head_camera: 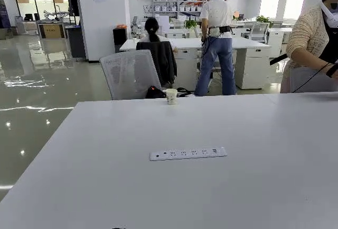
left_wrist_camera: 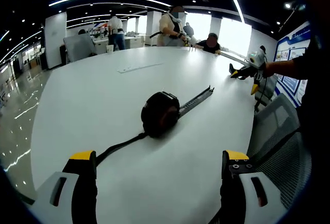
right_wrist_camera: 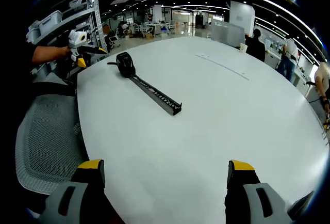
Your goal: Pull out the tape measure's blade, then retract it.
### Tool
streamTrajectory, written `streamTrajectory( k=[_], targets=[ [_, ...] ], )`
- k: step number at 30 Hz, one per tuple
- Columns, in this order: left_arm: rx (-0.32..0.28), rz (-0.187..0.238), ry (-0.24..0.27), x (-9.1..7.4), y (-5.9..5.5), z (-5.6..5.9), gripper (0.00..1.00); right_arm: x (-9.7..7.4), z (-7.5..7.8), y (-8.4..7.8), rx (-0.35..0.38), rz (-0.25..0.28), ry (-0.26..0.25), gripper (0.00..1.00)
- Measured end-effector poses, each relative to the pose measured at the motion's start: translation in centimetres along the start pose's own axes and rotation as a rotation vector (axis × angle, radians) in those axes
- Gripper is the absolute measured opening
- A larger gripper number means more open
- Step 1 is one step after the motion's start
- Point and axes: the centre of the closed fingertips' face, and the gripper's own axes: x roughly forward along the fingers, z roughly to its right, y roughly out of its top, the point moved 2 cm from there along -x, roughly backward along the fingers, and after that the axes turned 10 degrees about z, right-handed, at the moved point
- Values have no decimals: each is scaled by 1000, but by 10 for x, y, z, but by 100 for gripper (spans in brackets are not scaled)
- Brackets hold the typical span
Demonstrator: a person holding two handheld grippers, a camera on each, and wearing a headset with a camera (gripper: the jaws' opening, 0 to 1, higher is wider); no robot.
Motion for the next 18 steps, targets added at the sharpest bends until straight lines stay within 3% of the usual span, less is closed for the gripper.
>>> streamTrajectory(
  k=[8,12,14,18],
  targets=[
    [3,21,2,14,14,4,99,7,8,13,-76,-42,9,99],
    [13,12,-8,21,17,8,99,11,11,21,-117,-57,25,99],
    [26,-8,12,26,18,7,99,13,15,25,-143,-66,29,99],
    [11,7,3,33,27,13,99,17,21,33,-162,-72,40,99]
  ],
)
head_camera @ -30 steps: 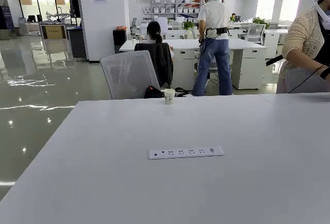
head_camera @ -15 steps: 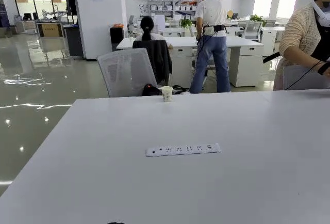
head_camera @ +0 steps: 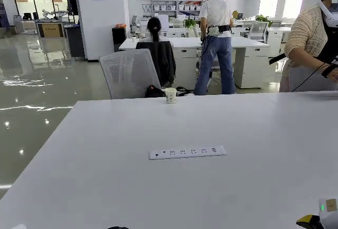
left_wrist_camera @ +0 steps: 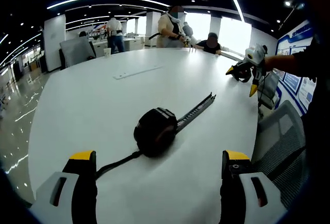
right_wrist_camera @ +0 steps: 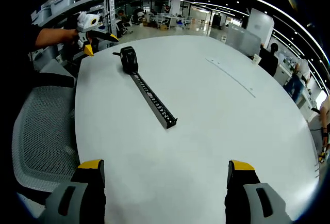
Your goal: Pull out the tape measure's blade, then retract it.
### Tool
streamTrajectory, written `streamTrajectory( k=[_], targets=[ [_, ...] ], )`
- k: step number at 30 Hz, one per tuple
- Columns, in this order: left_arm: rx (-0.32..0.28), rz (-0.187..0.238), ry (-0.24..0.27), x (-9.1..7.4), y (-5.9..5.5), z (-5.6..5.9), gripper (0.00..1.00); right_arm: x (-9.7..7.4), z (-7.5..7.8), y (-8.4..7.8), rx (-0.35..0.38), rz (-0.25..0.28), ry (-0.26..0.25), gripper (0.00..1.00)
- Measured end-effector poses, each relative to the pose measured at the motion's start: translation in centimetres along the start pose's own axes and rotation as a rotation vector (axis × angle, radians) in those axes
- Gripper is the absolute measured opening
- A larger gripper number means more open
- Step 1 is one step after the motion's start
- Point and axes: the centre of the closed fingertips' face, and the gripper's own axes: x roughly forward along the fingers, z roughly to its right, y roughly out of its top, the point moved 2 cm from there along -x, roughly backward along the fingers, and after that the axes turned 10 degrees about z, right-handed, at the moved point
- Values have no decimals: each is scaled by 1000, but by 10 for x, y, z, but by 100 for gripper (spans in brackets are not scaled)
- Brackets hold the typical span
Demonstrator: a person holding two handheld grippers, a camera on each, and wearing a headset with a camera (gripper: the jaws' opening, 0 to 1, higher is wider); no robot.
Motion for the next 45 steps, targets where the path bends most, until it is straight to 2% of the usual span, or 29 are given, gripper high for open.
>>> streamTrajectory(
  k=[8,13,19,25,30,31,32,33,34,38,41,45],
  targets=[
    [21,11,-15,15,12,8,99,10,12,11,-44,-24,33,99],
    [13,34,-18,22,18,12,99,15,14,15,-74,-38,53,99],
    [12,39,-21,33,24,17,99,25,15,21,-107,-52,81,99],
    [-7,38,12,43,29,18,99,35,16,28,-139,-63,104,99],
    [-24,56,36,51,36,16,99,41,16,34,-165,-74,123,99],
    [-20,64,54,52,38,15,99,43,17,35,-168,-74,125,99],
    [-2,89,102,53,42,8,99,44,17,36,-170,-73,126,99],
    [4,90,118,53,43,6,99,45,18,37,-174,-72,128,99],
    [-8,84,119,53,43,6,99,46,19,37,-175,-74,130,99],
    [-37,103,150,57,45,0,99,52,19,37,-184,-83,143,99],
    [-44,109,157,61,46,2,99,57,17,38,-208,-73,172,99],
    [-62,93,172,67,43,4,99,64,18,38,-219,-85,195,99]
  ],
)
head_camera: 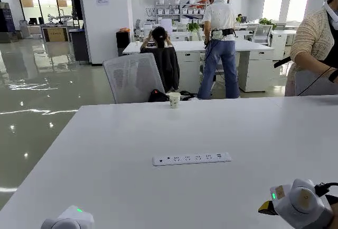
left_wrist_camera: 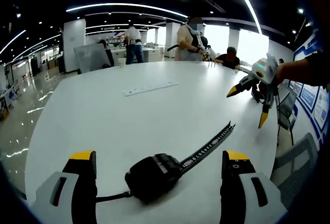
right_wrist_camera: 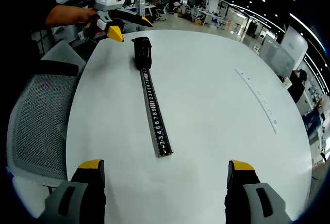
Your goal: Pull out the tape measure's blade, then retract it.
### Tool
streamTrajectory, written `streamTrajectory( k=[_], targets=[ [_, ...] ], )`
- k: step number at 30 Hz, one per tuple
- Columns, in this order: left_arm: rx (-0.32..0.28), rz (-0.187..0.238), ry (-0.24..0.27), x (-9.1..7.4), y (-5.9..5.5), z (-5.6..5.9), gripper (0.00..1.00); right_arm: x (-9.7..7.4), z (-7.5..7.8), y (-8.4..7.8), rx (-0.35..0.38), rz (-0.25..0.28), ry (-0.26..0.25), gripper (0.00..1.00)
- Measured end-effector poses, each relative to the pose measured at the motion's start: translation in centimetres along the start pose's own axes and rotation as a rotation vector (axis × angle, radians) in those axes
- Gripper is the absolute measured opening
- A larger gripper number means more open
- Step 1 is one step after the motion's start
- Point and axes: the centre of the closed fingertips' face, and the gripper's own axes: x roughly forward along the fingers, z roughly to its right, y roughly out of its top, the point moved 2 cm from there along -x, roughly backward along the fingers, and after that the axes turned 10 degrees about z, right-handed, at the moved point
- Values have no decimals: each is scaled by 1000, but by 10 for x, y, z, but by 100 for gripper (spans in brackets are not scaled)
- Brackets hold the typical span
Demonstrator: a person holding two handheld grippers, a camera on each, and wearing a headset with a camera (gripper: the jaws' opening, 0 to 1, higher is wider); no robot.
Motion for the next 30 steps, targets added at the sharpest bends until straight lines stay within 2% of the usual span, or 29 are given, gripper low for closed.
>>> streamTrajectory(
  k=[3,6,15,22,26,28,30],
  targets=[
    [5,5,45,4,-3,-2,99,5,4,0,4,-11,9,99],
    [3,4,66,8,-8,-2,99,9,6,1,-4,-14,17,99],
    [3,3,95,15,-22,-1,99,22,5,-3,-29,-42,71,99],
    [-43,34,160,18,-28,-7,99,33,5,-4,-35,-53,84,99],
    [-96,64,194,20,-30,-11,99,37,7,-5,-35,-58,92,97],
    [-56,74,215,20,-29,-13,99,38,7,-4,-47,-59,94,94],
    [-58,79,223,20,-31,-12,99,39,7,-5,-45,-61,100,90]
  ],
)
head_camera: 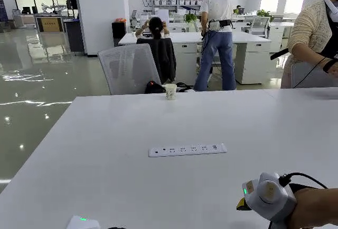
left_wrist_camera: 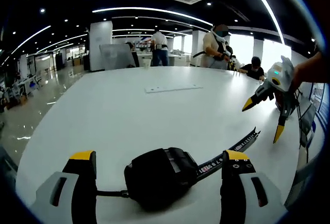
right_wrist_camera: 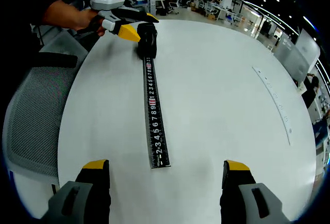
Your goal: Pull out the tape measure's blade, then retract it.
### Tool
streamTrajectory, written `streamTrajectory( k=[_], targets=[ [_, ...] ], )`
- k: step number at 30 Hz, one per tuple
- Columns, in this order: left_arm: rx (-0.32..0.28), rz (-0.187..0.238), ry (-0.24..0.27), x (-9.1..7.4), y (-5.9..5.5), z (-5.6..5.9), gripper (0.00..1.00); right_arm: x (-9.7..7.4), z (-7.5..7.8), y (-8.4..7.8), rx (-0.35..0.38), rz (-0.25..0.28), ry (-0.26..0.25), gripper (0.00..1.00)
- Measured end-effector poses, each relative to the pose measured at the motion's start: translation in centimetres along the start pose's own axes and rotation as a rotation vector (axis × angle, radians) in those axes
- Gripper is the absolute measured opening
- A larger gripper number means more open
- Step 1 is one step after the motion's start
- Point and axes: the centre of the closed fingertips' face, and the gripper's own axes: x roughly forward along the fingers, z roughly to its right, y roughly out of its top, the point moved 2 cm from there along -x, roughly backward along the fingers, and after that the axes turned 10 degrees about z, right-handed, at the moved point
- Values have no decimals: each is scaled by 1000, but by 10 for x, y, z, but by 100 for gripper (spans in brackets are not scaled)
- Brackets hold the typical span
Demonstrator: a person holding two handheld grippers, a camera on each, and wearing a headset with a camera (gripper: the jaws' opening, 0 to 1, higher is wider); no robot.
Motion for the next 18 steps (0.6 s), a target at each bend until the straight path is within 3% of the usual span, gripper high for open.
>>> streamTrajectory(
  k=[3,9,11,18],
  targets=[
    [-12,3,27,0,-3,-2,99,3,-1,-3,-16,-8,20,80],
    [-13,2,29,3,-7,1,99,8,-3,-6,-34,-21,43,66],
    [-47,17,36,4,-7,2,99,10,-3,-5,-37,-17,50,61],
    [-29,4,36,4,-11,5,99,12,-6,-4,-9,-18,83,43]
  ],
)
